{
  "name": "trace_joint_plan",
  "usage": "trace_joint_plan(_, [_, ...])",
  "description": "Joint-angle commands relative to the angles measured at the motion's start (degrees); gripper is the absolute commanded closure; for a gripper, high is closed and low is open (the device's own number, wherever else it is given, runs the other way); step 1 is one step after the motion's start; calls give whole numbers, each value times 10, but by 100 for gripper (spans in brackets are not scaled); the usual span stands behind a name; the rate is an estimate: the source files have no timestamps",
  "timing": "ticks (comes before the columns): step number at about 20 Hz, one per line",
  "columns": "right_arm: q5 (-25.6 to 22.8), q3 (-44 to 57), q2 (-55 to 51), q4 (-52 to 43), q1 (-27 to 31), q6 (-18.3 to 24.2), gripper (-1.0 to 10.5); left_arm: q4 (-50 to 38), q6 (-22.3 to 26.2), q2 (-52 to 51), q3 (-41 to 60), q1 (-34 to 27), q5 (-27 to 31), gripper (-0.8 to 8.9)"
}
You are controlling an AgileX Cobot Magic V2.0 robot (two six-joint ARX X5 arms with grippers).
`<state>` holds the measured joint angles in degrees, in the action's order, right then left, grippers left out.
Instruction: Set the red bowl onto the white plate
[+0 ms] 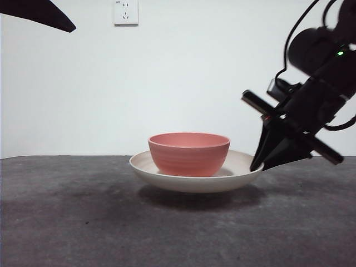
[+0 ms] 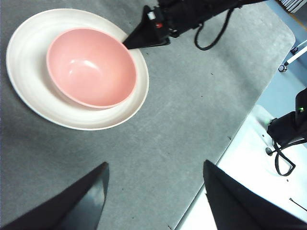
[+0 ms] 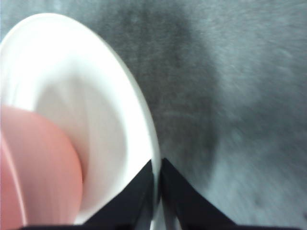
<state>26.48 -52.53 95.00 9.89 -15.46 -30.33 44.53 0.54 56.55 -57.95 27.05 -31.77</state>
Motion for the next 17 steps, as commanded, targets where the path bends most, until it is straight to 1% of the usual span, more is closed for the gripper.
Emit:
trace_joint_plan(1, [2,-33,40,-9,-13,-12,936,-4,3,3,-5,3,-4,502])
trace_joint_plan(5, [1,-66,84,-7,-25,-12,936,-4,3,3,-5,3,-4,502])
trace_joint_plan(7, [-9,-68,85,-8,-26,-12,936,-3,3,3,-5,3,-4,502])
trace_joint_plan(13, [-11,-68,85,19,-27,0,933,-4,3,3,-5,3,-4,502])
trace_joint_plan(14, [-11,-68,85,20,-27,-1,917,-4,3,3,-5,3,-4,502])
trace_joint_plan(16, [-11,-68,85,21,-27,-1,757,-4,3,3,-5,3,-4,502])
trace_joint_plan(17, [-11,-68,85,21,-27,-1,708,-4,3,3,-5,3,-4,502])
